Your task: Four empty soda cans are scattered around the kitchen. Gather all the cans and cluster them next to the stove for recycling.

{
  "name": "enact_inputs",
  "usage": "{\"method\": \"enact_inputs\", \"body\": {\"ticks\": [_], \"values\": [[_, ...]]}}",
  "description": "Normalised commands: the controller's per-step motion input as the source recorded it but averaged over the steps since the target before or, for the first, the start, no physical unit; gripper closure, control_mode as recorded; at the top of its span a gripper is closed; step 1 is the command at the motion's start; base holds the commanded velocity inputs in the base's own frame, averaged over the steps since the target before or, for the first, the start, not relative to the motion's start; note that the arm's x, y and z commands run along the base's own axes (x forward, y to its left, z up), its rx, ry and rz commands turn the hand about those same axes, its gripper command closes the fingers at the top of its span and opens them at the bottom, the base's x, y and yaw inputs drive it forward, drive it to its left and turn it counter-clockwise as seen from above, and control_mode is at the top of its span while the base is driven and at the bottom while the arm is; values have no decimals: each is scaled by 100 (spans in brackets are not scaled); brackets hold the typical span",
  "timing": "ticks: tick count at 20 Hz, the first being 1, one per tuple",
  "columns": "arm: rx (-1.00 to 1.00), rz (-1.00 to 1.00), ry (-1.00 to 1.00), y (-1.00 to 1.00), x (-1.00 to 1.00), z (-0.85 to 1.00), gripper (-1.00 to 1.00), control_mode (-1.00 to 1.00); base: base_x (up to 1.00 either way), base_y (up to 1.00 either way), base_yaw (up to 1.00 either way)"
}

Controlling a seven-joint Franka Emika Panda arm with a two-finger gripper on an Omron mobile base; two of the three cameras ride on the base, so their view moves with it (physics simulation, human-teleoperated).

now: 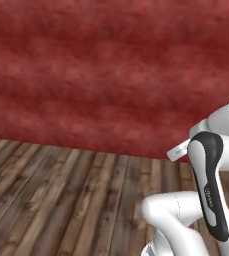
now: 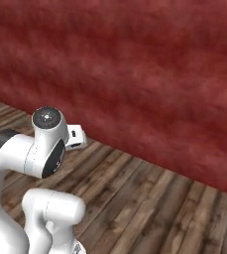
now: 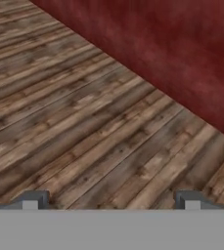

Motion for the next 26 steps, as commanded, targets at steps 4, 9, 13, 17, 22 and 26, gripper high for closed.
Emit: {"method": "enact_inputs", "body": {"ticks": [4,9,13,17,22,26], "values": [[0,0,0,0,0,0,-100,100,78,35,27],[0,0,0,0,0,0,-100,100,77,31,28],[0,0,0,0,0,0,-100,100,78,27,32],[0,0,0,0,0,0,-100,100,76,23,33],[0,0,0,0,0,0,-100,100,74,21,32],[0,0,0,0,0,0,-100,100,74,19,32]]}}
